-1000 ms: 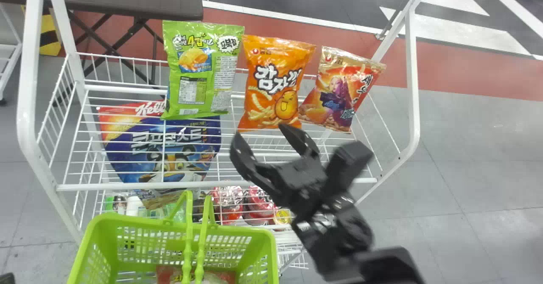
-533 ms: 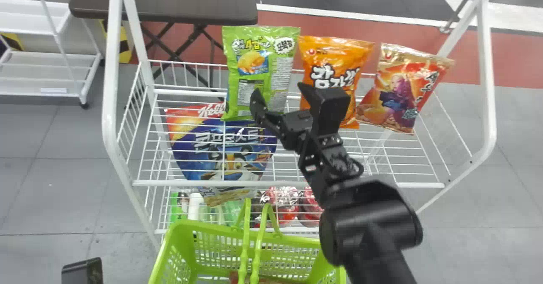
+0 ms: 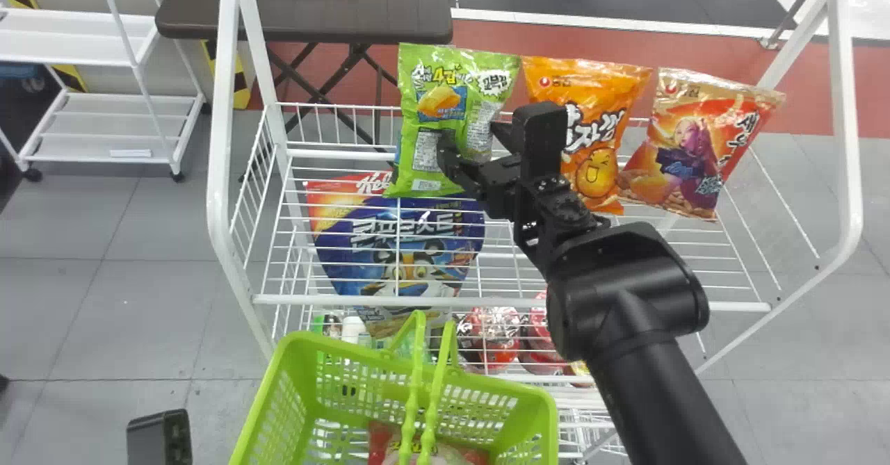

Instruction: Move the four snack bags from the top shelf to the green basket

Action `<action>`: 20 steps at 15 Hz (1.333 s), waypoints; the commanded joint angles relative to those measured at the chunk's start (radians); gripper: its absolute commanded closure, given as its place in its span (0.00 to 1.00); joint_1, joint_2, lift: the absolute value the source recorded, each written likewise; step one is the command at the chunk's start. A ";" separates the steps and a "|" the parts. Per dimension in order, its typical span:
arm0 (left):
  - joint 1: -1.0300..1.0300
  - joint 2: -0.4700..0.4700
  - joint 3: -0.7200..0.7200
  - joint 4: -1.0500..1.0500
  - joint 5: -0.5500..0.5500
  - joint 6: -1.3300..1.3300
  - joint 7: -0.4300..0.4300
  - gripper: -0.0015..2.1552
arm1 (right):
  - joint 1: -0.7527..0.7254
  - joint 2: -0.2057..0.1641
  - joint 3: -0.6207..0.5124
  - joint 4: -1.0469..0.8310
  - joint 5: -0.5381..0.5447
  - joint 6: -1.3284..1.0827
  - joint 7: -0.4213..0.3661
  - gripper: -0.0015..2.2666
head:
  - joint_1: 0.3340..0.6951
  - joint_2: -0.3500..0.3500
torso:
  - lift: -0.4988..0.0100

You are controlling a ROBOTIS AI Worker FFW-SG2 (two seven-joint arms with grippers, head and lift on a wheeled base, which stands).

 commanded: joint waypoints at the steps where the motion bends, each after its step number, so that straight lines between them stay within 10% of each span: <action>1: -0.003 -0.002 -0.003 0.002 -0.001 0.000 0.002 0.46 | -0.007 0.001 0.012 -0.017 0.004 0.078 0.003 0.86 | 1.00 0.38 | 0.98; 10: 0.032 -0.002 -0.001 -0.052 -0.007 0.006 0.023 0.46 | 0.269 0.001 -0.019 -0.447 -0.111 0.148 0.033 0.90 | 1.00 0.41 | 0.98; 12: 0.047 -0.007 0.005 -0.064 -0.007 0.003 0.025 0.46 | 0.405 -0.066 -0.103 -0.628 -0.231 0.130 0.046 0.90 | 1.00 0.40 | 0.98; 17: 0.063 -0.011 0.028 -0.094 -0.009 0.000 0.029 0.46 | 0.784 -0.091 -0.357 -1.039 -0.271 0.244 0.119 0.90 | 1.00 0.15 | 0.98; 20: 0.069 -0.013 0.051 -0.115 -0.005 0.003 0.036 0.46 | 0.971 -0.021 -0.453 -1.154 -0.280 0.366 0.202 0.90 | 1.00 0.02 | 0.98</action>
